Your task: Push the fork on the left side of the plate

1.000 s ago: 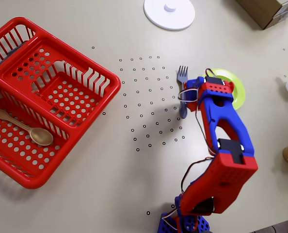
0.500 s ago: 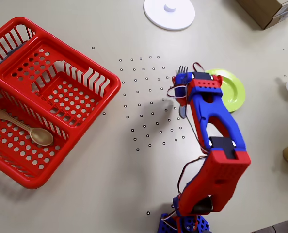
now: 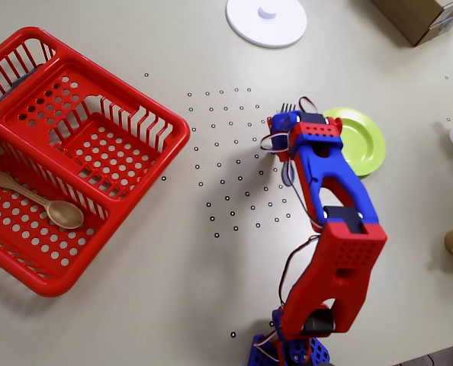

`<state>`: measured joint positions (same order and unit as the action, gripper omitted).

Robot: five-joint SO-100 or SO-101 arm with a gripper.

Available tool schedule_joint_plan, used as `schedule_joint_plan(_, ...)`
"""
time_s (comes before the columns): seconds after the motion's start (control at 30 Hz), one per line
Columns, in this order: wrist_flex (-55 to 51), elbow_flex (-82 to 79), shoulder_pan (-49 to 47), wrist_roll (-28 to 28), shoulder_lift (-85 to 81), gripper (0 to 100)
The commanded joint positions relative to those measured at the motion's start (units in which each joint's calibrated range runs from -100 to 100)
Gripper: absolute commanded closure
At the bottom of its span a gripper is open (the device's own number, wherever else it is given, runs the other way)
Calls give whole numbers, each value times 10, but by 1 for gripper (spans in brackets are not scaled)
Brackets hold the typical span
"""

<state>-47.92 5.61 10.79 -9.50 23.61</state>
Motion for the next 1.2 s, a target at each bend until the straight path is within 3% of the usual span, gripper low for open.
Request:
schedule_joint_plan(0.0, 1, -8, 25, -9, -46, 100)
schedule_joint_plan(1.17, -19, -4, 71, -21, -110, 100)
